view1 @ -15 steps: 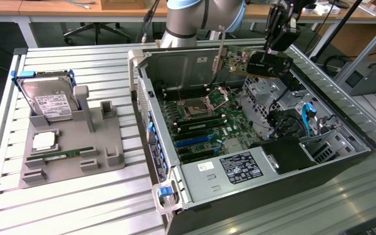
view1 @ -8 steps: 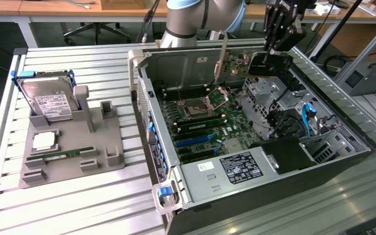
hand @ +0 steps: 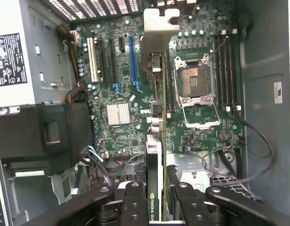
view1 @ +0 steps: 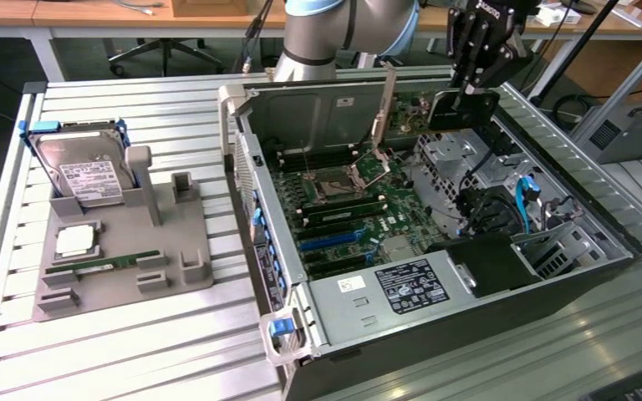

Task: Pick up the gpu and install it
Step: 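Insert the gpu into the slot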

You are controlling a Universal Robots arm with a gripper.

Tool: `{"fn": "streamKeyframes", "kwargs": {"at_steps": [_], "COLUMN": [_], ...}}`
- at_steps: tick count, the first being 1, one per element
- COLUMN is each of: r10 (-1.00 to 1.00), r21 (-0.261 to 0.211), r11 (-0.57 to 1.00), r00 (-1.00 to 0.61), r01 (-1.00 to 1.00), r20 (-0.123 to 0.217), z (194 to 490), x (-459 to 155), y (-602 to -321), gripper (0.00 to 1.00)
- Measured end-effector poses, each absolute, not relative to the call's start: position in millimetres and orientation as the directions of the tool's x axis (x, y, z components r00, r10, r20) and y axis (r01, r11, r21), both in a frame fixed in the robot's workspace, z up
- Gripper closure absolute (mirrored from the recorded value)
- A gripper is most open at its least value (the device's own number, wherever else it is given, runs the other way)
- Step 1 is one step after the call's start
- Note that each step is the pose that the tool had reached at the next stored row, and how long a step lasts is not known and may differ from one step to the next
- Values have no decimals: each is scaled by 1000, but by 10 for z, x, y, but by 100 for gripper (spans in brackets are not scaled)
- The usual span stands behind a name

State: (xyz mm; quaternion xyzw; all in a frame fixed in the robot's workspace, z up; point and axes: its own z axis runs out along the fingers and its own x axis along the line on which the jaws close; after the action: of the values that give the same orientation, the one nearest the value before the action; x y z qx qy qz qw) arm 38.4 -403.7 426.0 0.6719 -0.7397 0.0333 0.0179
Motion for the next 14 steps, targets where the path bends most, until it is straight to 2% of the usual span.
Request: {"fn": "streamKeyframes", "kwargs": {"at_steps": [10, 14], "r10": [-993, -995], "r21": [-23, 2], "r11": [95, 95], "r00": [-96, -95], "r01": [-995, -995], "r20": [70, 44], "z": [4260, 4260], "x": [383, 383], "y": [-4038, -4037], "gripper": [73, 73]}}
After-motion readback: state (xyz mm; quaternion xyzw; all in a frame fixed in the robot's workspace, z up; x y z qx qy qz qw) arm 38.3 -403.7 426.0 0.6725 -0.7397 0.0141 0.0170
